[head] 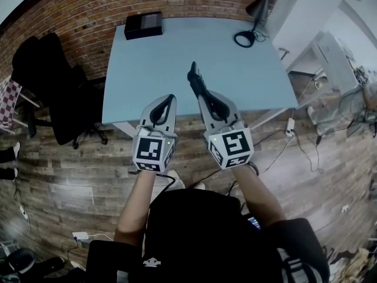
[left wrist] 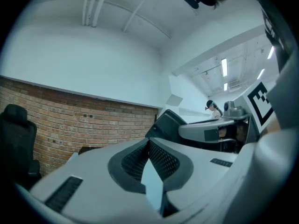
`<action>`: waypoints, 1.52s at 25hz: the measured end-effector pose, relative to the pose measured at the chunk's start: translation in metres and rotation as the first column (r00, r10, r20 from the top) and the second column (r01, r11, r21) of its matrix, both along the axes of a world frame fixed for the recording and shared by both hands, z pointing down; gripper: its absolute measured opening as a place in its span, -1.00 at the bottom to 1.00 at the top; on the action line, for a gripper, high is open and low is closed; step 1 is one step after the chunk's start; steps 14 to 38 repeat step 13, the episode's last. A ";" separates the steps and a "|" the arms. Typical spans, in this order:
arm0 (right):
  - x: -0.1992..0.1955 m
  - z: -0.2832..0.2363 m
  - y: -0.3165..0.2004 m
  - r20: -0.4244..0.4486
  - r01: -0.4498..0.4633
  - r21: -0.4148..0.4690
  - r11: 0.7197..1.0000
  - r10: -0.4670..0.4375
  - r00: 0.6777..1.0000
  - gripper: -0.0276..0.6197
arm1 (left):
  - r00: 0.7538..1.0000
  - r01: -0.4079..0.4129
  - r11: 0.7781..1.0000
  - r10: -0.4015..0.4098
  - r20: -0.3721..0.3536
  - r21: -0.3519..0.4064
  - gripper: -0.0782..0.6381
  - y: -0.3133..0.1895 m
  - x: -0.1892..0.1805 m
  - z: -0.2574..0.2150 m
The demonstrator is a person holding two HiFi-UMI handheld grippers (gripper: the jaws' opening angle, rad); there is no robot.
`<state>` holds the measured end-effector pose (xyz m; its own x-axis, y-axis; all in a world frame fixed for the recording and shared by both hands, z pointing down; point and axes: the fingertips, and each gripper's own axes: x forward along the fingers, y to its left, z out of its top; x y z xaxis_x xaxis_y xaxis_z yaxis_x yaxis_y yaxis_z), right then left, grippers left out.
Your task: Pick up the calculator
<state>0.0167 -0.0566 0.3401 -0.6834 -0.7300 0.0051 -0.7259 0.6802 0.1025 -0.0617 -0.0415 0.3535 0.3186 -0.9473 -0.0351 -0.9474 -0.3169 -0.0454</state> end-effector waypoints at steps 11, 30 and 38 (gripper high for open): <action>0.023 0.008 0.018 0.003 0.022 -0.008 1.000 -0.022 1.000 -0.76 | 1.000 0.010 1.000 -0.010 0.000 0.005 -0.77 0.017 0.027 -0.005; 0.027 0.009 0.022 0.001 0.025 -0.008 1.000 -0.025 1.000 -0.76 | 1.000 0.012 1.000 -0.012 0.001 0.005 -0.78 0.021 0.031 -0.005; 0.027 0.009 0.022 0.001 0.025 -0.008 1.000 -0.025 1.000 -0.76 | 1.000 0.012 1.000 -0.012 0.001 0.005 -0.78 0.021 0.031 -0.005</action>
